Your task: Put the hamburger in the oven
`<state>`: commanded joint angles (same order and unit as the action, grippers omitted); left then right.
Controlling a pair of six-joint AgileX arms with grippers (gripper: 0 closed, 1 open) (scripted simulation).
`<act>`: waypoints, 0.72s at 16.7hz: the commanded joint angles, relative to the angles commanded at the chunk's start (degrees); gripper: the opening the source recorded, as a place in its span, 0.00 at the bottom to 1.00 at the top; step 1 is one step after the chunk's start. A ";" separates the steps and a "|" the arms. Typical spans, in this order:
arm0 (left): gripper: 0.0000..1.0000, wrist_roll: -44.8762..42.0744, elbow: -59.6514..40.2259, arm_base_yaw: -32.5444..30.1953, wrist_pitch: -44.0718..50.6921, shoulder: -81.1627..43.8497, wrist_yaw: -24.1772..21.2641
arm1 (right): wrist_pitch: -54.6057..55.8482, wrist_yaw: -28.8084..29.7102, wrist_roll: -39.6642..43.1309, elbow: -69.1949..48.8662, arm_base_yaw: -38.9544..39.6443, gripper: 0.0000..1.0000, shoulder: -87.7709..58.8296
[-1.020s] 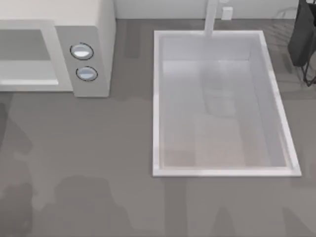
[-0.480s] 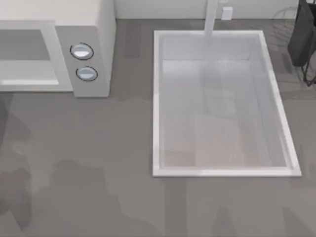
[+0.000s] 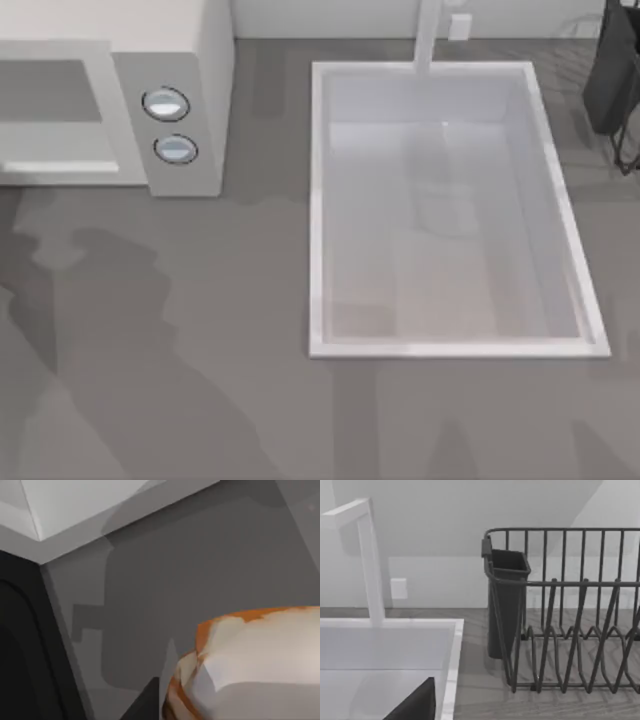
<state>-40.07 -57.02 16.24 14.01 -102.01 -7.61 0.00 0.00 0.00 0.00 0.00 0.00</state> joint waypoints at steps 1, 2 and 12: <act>0.00 3.16 0.45 -0.14 -6.46 -2.07 -0.81 | 0.00 0.00 0.00 0.00 0.00 1.00 0.00; 0.00 6.37 0.96 -0.30 -12.96 -4.06 -1.61 | 0.00 0.00 0.00 0.00 0.00 1.00 0.00; 0.00 31.79 5.49 -1.77 -59.56 -18.13 -7.56 | 0.00 0.00 0.00 0.00 0.00 1.00 0.00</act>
<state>-8.28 -51.52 14.47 -45.55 -120.13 -15.17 0.00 0.00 0.00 0.00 0.00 0.00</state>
